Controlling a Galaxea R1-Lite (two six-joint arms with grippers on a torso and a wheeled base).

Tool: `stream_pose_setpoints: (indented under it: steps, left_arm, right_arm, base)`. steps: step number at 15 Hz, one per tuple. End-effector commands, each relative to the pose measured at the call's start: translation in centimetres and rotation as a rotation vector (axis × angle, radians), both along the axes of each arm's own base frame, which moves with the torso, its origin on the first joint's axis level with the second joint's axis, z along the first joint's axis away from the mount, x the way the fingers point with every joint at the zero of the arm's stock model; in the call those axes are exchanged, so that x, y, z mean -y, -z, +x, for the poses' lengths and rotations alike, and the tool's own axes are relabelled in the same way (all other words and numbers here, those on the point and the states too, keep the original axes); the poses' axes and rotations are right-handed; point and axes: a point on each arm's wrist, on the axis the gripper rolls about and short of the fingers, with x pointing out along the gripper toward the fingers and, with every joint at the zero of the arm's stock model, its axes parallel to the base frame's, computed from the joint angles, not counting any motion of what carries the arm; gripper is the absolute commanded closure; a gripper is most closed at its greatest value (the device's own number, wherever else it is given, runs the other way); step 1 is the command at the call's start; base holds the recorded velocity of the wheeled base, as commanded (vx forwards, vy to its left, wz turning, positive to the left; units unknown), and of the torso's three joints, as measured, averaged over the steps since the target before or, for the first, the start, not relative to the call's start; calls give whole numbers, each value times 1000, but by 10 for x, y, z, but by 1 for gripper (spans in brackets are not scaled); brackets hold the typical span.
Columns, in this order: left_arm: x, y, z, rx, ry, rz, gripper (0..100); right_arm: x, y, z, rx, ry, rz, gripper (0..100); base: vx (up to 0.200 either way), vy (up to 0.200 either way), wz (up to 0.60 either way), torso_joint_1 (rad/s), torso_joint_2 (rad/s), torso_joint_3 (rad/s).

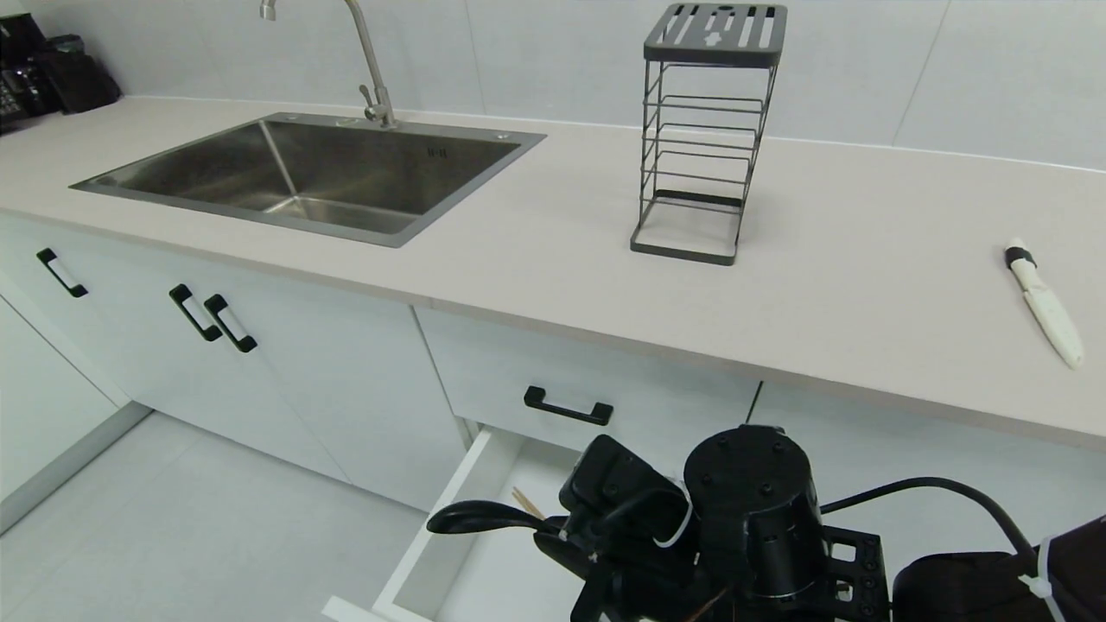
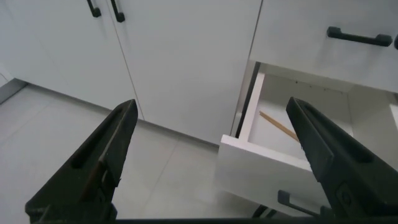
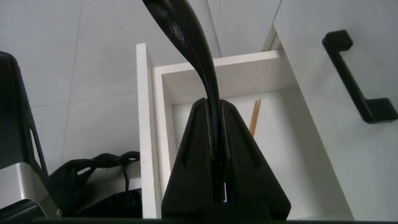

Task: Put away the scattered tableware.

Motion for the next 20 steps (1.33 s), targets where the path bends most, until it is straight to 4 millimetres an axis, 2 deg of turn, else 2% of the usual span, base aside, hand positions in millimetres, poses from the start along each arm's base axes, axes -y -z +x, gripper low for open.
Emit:
stream_pose_setpoints:
  steps: [1, 5, 10, 13, 14, 16, 18, 20]
  left_arm:
    - [0, 0, 0, 1, 0, 0, 0]
    - [0, 0, 0, 1, 0, 0, 0]
    - [0, 0, 0, 1, 0, 0, 0]
    - [0, 0, 0, 1, 0, 0, 0]
    - [0, 0, 0, 1, 0, 0, 0]
    - [0, 0, 0, 1, 0, 0, 0]
    - [0, 0, 0, 1, 0, 0, 0]
    - [0, 0, 0, 1, 0, 0, 0]
  right_arm:
    - [-1, -2, 0, 5, -1, 8, 100]
    - [-8, -10, 4, 27, -7, 34, 100]
    - [-12, -8, 3, -13, -74, 10, 100]
    - [6, -12, 22, -46, -8, -88, 100]
    - [6, -10, 31, -24, 15, -98, 100]
    - [-6, -5, 40, 6, 25, -111, 100]
    - [-14, 12, 46, 19, 18, -177, 100]
    - [-28, 14, 59, 39, 23, -167, 100]
  base:
    - [0, 0, 0, -266, 471, 212]
    - [0, 0, 0, -252, 380, 152]
    - [0, 0, 0, -246, 328, 117]
    - [0, 0, 0, -71, 273, 92]
    - [0, 0, 0, -7, 212, 32]
    - [0, 0, 0, 1, 60, 18]
    - [0, 0, 0, 0, 0, 0]
    - [0, 0, 0, 0, 0, 0]
